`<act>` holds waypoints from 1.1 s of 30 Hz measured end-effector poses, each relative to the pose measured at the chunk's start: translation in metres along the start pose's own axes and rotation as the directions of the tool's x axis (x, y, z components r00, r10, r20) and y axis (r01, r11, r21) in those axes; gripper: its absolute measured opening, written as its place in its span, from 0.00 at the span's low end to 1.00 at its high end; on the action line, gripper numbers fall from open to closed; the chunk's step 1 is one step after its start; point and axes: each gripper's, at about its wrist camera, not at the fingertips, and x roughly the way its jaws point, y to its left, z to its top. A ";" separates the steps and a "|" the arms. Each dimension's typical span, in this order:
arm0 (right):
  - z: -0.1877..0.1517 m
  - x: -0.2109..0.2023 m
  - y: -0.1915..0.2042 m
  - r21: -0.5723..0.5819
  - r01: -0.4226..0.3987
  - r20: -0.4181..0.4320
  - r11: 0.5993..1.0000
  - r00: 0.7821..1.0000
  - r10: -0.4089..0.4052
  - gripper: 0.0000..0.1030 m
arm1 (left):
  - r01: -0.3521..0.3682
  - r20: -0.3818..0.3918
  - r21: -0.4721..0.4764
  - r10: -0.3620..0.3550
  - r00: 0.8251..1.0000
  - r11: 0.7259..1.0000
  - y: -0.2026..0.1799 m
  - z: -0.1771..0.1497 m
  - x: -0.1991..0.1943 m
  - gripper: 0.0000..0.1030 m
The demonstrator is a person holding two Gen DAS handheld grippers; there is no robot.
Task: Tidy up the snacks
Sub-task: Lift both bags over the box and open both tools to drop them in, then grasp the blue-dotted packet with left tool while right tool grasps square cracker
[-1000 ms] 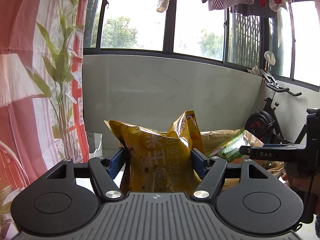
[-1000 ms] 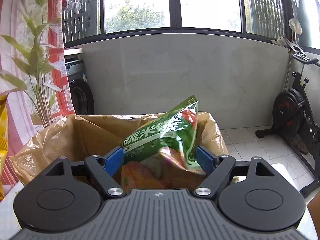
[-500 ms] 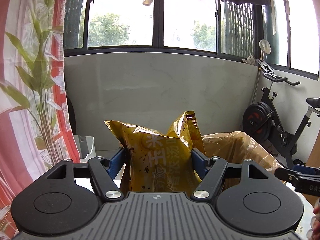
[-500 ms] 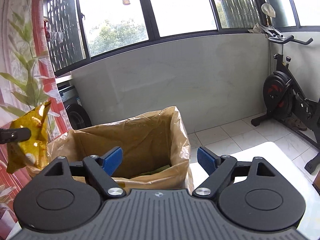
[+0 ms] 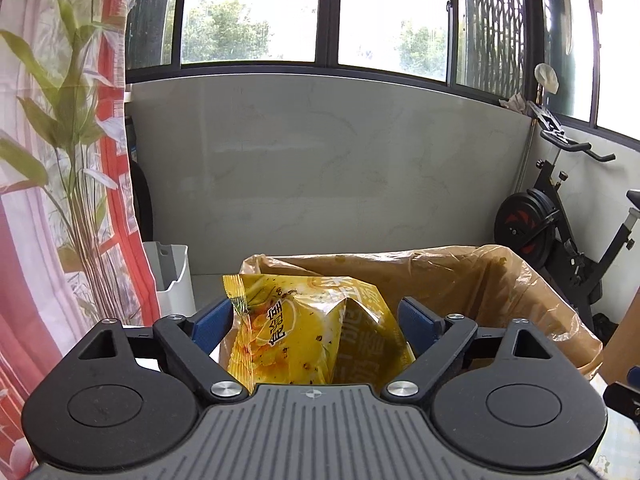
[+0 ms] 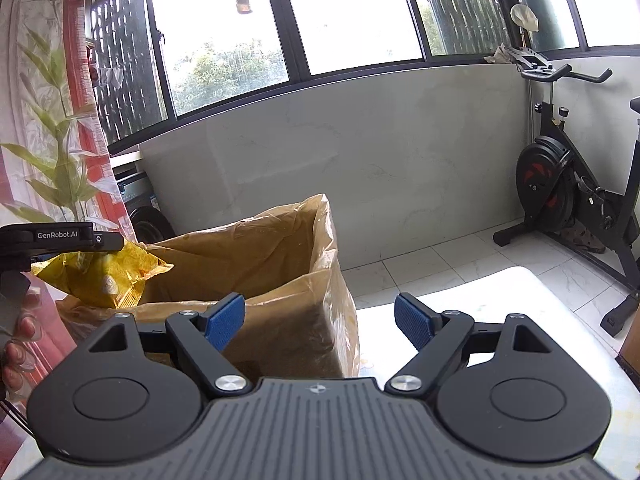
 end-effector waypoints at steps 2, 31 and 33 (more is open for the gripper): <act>-0.006 -0.001 0.000 0.001 -0.006 -0.011 1.000 1.000 0.006 0.82 | 0.021 0.008 -0.037 -0.021 1.000 0.999 0.010 -0.001 -0.005 0.89; -0.055 -0.013 -0.008 -0.001 -0.024 -0.134 1.000 0.991 0.023 0.82 | -0.044 -0.002 -0.014 0.044 0.999 0.999 0.046 -0.037 -0.087 0.89; -0.064 -0.014 -0.008 -0.018 -0.028 -0.159 0.999 0.987 0.025 0.82 | -0.059 -0.019 -0.039 0.058 0.998 0.998 0.060 -0.050 -0.101 0.89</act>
